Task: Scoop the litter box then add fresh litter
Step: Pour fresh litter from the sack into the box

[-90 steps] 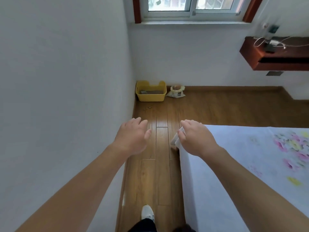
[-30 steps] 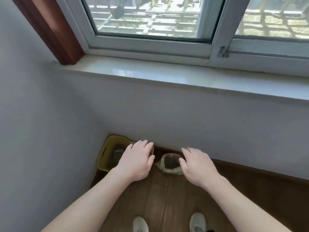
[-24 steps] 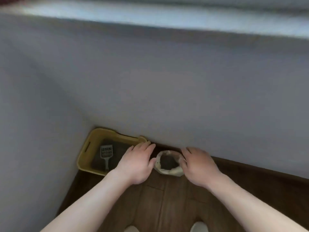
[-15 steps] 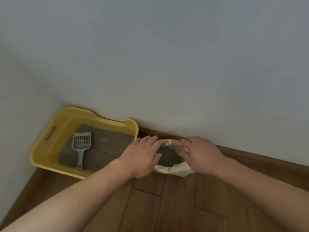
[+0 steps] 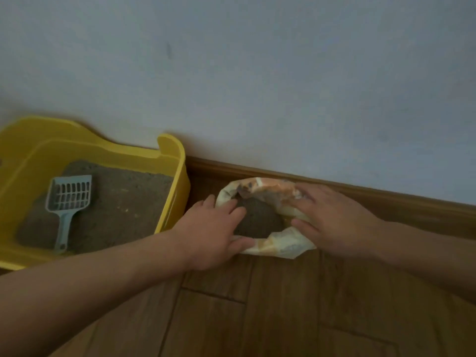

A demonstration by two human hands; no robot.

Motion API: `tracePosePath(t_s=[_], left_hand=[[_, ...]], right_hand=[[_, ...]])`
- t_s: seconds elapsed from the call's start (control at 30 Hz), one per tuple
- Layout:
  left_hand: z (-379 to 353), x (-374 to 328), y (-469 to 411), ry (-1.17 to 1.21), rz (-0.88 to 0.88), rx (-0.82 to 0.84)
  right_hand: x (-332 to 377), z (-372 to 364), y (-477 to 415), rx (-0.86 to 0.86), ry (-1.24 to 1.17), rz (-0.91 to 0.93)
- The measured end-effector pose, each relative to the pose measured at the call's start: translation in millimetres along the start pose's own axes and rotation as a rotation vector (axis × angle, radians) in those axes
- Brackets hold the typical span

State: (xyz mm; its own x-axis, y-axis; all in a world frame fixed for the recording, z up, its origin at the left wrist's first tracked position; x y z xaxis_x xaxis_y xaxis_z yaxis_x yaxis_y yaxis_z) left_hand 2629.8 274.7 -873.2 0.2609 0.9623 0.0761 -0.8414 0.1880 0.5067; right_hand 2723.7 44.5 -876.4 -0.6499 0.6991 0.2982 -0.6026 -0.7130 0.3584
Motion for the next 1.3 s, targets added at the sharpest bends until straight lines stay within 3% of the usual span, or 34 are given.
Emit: tracePosePath(t_s=[0.27, 0.57, 0.83, 1.3], left_hand=[[-1.7, 4.2, -2.4, 0.046, -0.035, 0.006], [-7.0, 0.6, -1.7, -0.042, -0.03, -0.073], [-20.2, -2.2, 3.4, 0.073, 0.057, -0.2], [5.1, 10.6, 60.7, 0.293, 0.078, -0.473]], right_hand=[[0.0, -3.8, 7.0, 0.058, -0.159, -0.089], [-7.7, -14.4, 14.7, 0.108, -0.133, -0.066], [-13.6, -33.0, 19.2, -0.098, -0.168, -0.054], [39.8, 73.0, 40.9, -0.531, -0.245, 0.222]])
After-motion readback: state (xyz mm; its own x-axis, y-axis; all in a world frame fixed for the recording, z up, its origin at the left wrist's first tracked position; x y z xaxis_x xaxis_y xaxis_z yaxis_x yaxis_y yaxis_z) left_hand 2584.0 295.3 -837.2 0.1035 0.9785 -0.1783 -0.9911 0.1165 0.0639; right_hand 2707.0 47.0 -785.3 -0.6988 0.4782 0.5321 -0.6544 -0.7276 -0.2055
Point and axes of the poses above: each hand's wrist, its own y-axis away from the middle knuckle, its own z-axis out of the back of the hand, x = y × z, the point moved 1 cm from there along -y, towards the middle knuckle, and after that the axes turned 8 degrees about -y, right-handed, at the moved point
